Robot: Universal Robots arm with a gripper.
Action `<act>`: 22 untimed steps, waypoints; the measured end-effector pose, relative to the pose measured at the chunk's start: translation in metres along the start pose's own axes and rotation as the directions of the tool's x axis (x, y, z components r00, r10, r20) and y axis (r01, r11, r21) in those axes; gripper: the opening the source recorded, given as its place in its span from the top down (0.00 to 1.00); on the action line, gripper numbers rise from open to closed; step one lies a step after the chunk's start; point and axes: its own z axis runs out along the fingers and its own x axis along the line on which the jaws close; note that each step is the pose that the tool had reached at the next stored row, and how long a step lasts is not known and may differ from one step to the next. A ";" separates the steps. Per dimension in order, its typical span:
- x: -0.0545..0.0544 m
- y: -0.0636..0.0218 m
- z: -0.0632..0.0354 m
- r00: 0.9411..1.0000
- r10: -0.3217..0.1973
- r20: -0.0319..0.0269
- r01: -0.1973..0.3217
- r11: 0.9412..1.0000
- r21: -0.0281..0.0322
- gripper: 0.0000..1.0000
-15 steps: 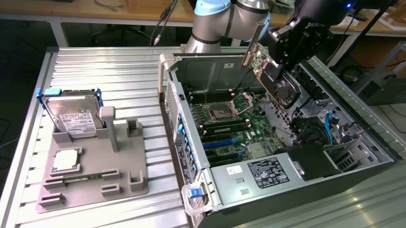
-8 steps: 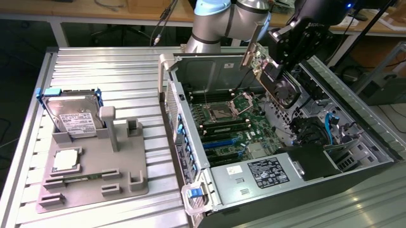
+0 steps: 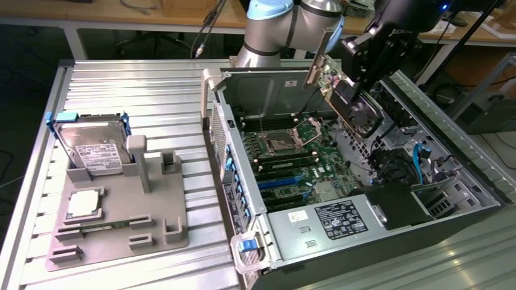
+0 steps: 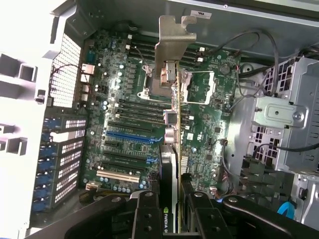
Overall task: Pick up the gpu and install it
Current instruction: 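Insert the gpu into the slot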
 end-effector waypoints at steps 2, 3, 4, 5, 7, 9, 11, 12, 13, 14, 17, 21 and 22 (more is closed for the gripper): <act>0.000 0.0000 0.0000 1.000 -0.007 0.000 0.007 1.000 0.000 0.73; 0.000 0.0000 0.0000 1.000 -0.011 0.000 0.011 1.000 0.000 0.73; 0.000 0.0000 0.0000 1.000 -0.016 -0.001 0.016 1.000 0.000 0.73; 0.000 0.0000 0.0000 1.000 -0.019 -0.001 0.019 1.000 0.000 0.73; 0.000 0.0000 0.0000 1.000 -0.027 -0.001 0.027 1.000 0.000 0.73; 0.000 0.0000 0.0000 0.999 -0.033 -0.001 0.033 0.999 0.000 0.73; 0.000 0.0000 0.0000 0.999 -0.039 -0.002 0.039 0.999 0.000 0.73; 0.000 0.0000 0.0000 0.999 -0.042 -0.002 0.042 0.999 0.000 0.73; 0.000 0.0000 0.0000 0.999 -0.045 -0.002 0.045 0.999 0.000 0.73; 0.000 0.0000 0.0000 0.999 -0.047 -0.002 0.047 0.999 0.000 0.73; 0.000 0.0000 0.0000 0.998 -0.056 -0.002 0.056 0.998 0.000 0.73; 0.000 0.0000 0.0000 0.998 -0.067 -0.003 0.067 0.998 0.000 0.73; 0.000 0.0000 0.0000 0.997 -0.072 -0.003 0.072 0.997 0.000 0.73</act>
